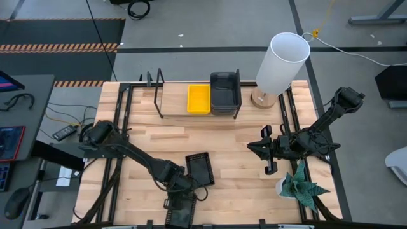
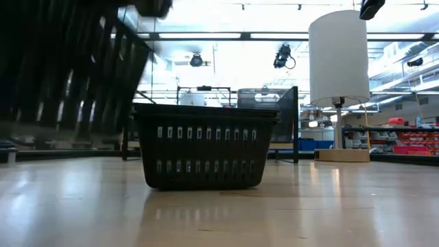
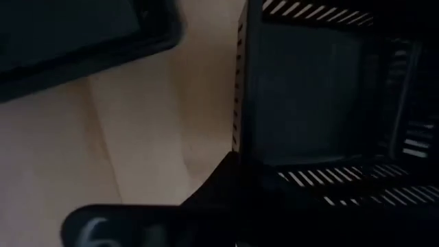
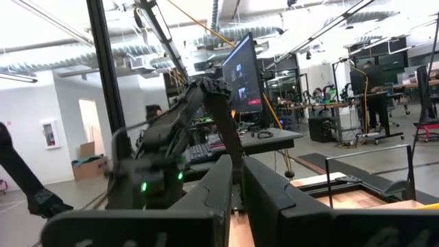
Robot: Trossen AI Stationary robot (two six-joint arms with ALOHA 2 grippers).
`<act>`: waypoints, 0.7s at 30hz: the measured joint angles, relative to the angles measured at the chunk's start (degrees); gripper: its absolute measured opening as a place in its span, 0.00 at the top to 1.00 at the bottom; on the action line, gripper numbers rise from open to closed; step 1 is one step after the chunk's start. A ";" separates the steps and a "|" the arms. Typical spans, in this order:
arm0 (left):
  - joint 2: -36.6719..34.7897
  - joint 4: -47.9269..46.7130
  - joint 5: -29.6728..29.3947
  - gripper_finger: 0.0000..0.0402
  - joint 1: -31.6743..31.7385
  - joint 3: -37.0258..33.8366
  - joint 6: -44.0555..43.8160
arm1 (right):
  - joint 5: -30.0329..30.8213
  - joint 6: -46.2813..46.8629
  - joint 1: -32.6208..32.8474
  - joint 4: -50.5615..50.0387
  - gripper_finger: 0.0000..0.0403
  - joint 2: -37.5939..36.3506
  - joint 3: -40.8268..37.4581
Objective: Stack baskets on shelf by color
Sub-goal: Stack the bottom black bin into the top black bin
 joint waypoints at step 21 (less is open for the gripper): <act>-10.03 1.54 -6.36 0.98 17.48 0.04 4.14 | 0.01 -0.15 0.00 -0.04 0.90 0.00 0.00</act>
